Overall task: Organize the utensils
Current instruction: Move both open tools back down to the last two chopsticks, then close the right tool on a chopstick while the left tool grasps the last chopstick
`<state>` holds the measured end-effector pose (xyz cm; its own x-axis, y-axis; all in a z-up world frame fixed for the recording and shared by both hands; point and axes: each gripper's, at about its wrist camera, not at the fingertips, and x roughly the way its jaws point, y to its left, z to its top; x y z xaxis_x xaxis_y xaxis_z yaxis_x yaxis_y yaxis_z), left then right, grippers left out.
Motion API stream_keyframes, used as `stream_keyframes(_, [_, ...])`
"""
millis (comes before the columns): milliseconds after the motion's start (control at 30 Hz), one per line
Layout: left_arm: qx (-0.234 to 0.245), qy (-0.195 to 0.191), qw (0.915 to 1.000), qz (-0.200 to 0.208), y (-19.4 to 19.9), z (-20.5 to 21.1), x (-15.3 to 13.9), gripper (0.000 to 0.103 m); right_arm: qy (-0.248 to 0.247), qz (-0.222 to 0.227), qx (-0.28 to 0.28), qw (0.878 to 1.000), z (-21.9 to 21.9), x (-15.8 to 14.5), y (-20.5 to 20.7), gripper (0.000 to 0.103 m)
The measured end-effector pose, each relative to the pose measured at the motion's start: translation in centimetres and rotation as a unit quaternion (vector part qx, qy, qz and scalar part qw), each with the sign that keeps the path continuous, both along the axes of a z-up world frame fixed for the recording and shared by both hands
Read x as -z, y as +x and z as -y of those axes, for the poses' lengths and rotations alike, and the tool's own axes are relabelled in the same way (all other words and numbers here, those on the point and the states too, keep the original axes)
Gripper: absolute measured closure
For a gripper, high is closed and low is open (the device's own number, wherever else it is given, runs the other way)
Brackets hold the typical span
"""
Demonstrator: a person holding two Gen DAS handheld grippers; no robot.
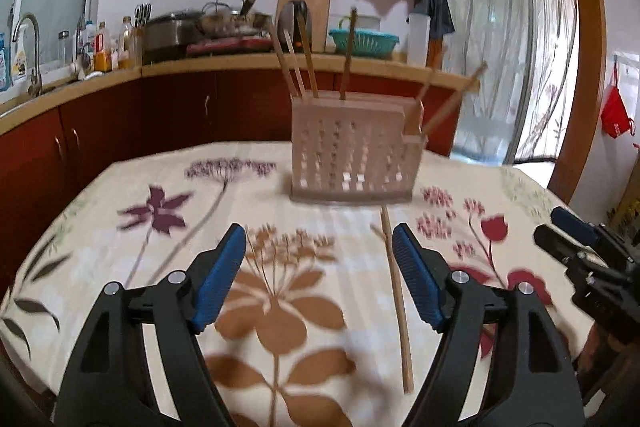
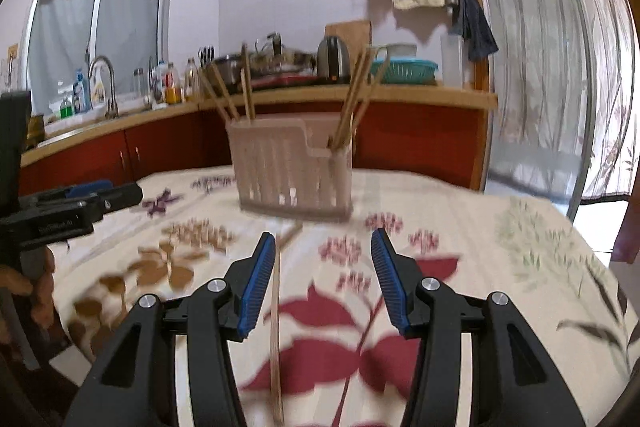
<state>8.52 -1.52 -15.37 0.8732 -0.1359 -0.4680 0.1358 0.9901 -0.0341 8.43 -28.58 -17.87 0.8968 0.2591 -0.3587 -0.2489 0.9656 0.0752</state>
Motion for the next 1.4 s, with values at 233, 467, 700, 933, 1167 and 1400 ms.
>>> stream_keyframes(233, [0.01, 0.001, 0.9994, -0.032, -1.9, 1.5, 3.5, 0.029, -0.008, -0.037, -0.018, 0.999, -0.6, 3.8, -1.2, 0.053])
stream_keyframes(467, [0.027, 0.008, 0.9984, -0.049, -3.0, 3.0, 6.3, 0.029, -0.01, -0.055, -0.024, 0.998, -0.7, 5.7, -1.9, 0.054])
stream_keyframes(700, [0.034, 0.011, 0.997, -0.068, -2.7, 4.0, 8.1, 0.038, -0.007, -0.064, -0.023, 0.998, -0.4, 6.5, -2.0, 0.054])
stream_keyframes(933, [0.053, 0.015, 0.9956, -0.076, -2.6, 5.0, 9.2, 0.06, -0.003, -0.069, -0.023, 0.997, -0.3, 6.7, -1.9, 0.054])
stream_keyframes(1167, [0.058, 0.017, 0.9959, -0.067, -2.7, 5.3, 9.5, 0.087, 0.0, -0.073, -0.024, 0.997, -0.3, 6.8, -1.7, 0.054])
stream_keyframes(1400, [0.055, 0.006, 0.9962, -0.067, -2.9, 4.3, 9.2, 0.096, -0.004, -0.073, -0.03, 0.997, -0.5, 7.2, -1.7, 0.054])
